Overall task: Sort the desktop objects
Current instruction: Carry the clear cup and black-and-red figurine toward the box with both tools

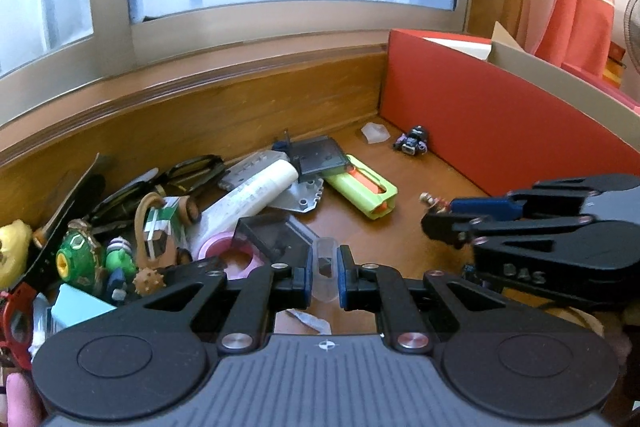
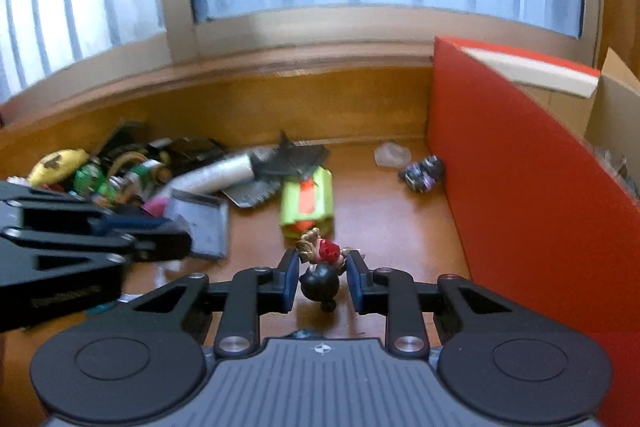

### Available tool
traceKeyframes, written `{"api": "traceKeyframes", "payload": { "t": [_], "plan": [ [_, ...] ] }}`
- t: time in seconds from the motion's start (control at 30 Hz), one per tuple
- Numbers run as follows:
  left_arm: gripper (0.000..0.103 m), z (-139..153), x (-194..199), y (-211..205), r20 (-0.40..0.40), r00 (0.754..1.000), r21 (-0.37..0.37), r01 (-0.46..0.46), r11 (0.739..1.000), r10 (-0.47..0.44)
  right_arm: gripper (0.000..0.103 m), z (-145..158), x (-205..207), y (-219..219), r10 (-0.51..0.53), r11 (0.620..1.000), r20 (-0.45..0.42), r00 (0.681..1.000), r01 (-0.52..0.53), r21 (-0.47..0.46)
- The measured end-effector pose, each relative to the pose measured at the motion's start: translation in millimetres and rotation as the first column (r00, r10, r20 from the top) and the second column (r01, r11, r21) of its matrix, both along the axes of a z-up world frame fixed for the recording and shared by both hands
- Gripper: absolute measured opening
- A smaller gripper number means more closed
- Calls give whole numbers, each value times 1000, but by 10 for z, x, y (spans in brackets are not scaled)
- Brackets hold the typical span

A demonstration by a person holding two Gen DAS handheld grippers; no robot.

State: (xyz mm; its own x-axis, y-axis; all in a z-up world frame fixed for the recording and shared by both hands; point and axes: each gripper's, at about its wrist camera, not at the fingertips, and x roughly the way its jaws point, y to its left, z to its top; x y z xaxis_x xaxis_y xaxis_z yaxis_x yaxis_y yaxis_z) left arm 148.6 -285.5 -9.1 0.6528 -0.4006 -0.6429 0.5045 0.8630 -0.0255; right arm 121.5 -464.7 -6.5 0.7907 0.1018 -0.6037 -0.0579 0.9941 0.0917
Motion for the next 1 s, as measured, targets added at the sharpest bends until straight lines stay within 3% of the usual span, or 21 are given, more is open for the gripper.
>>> {"api": "traceKeyframes", "payload": {
  "t": [0.47,1.0],
  "plan": [
    [14,203,-238,67,50,999,-26,-19,999,20,27,489,-410,40,57,997,109,992,-63,53],
    [14,506,-553,-52,101,992,-58,-65,996,71,27,810,-803,-111,114,991,173,978,-124,49]
  ]
}}
